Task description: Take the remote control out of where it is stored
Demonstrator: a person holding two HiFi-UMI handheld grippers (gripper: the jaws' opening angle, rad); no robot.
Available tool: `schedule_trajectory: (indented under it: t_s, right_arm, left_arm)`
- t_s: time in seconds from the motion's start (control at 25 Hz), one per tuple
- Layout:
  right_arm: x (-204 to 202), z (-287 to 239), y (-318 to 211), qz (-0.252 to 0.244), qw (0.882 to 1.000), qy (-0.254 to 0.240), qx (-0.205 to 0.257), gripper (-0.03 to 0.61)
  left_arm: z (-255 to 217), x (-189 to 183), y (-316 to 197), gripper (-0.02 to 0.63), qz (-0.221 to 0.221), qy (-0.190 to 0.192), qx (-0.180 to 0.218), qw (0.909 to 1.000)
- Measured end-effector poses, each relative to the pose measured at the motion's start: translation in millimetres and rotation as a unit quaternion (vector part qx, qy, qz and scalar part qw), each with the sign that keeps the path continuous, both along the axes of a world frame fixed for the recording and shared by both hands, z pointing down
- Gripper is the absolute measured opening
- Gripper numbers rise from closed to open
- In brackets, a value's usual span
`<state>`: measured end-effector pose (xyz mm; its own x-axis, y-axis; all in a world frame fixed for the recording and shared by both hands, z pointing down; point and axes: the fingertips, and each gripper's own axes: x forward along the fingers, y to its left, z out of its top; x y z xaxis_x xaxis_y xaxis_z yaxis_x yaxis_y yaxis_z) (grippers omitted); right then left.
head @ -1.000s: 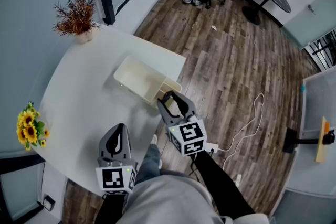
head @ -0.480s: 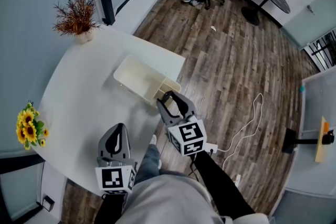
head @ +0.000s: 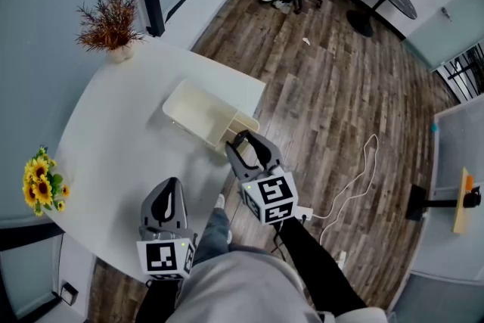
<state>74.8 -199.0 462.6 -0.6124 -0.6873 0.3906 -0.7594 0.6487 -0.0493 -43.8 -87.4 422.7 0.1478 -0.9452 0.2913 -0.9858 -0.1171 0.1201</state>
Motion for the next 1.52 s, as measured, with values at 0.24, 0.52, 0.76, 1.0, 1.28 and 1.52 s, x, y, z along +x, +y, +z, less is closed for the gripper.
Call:
schedule_trajectory:
  t_s: [0.24, 0.52, 0.76, 1.0, 1.28, 1.52]
  right_arm:
    - [1.0, -2.3, 0.7, 0.0, 1.0, 0.0, 0.002, 0.198]
    - [1.5, -6.1, 3.1, -0.001, 1.0, -0.003, 0.005, 0.198]
    - [1.7, -6.4, 3.2, 0.0, 1.0, -0.004, 0.006, 0.198]
    - [1.9, -7.5, 3.7, 0.0, 1.0, -0.005, 0.007, 0.198]
    - [2.2, -10.7, 5.3, 0.0, 1.0, -0.007, 0.009, 0.198]
    - [2.1, -11.7, 6.1, -0.001, 1.0, -0.006, 0.01, 0.197]
  left_arm:
    - [-0.7, 1.6, 0.1, 0.009, 0.003, -0.001, 0.002, 1.0]
    - [-1.1, 2.4, 1.4, 0.009, 0.002, 0.0, 0.003, 1.0]
    - [-1.1, 2.0, 1.6, 0.009, 0.001, 0.001, 0.003, 1.0]
    - [-1.3, 2.8, 1.3, 0.009, 0.003, 0.0, 0.003, 1.0]
    - [-3.0, 4.3, 1.6, 0.009, 0.006, -0.001, 0.007, 1.0]
    - [-2.5, 3.8, 2.3, 0.009, 0.004, -0.001, 0.006, 1.0]
